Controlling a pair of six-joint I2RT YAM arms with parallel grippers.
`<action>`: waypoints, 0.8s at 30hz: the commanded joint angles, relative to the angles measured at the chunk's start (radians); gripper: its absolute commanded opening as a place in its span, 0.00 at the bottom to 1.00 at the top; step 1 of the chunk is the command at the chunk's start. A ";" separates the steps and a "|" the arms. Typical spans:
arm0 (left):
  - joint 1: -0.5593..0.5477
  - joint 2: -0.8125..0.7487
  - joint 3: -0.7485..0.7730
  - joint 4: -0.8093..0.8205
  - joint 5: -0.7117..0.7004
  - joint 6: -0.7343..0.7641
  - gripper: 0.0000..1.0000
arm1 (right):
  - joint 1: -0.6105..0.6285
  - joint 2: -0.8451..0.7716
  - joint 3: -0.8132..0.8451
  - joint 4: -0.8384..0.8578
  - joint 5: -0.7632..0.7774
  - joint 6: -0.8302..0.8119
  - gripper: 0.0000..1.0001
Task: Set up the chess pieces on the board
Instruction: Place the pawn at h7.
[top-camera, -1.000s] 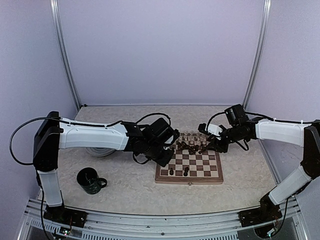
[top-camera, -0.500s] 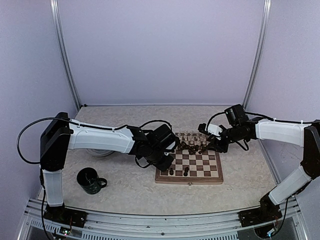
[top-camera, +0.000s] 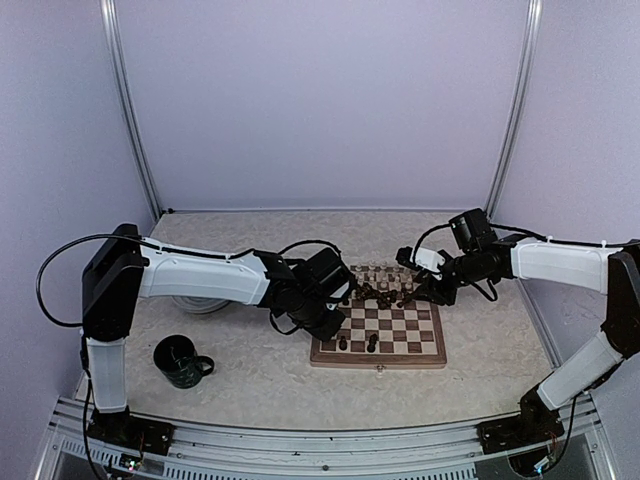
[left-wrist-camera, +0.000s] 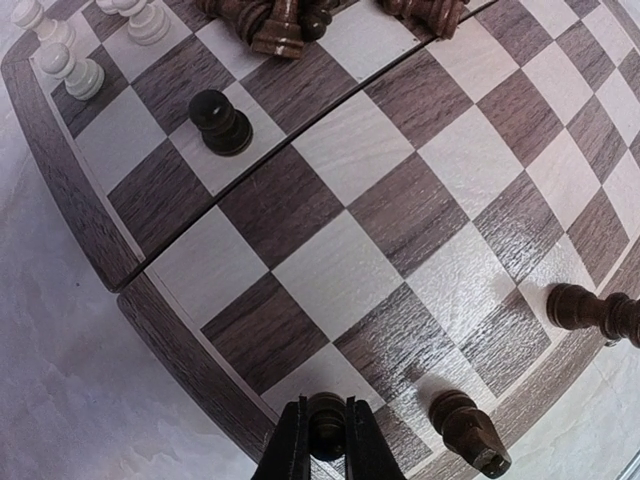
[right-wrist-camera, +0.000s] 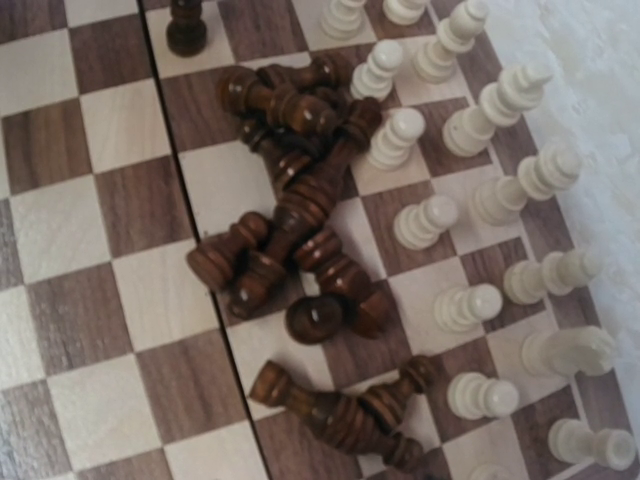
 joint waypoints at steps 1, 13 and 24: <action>0.008 0.018 0.024 0.003 -0.013 -0.006 0.11 | 0.009 0.001 -0.010 0.001 0.002 -0.002 0.43; 0.008 -0.008 0.049 -0.008 0.002 0.002 0.28 | 0.009 0.003 -0.010 -0.002 0.001 -0.003 0.43; 0.099 0.016 0.156 0.039 -0.011 0.023 0.40 | 0.009 0.004 -0.010 -0.004 0.004 -0.004 0.43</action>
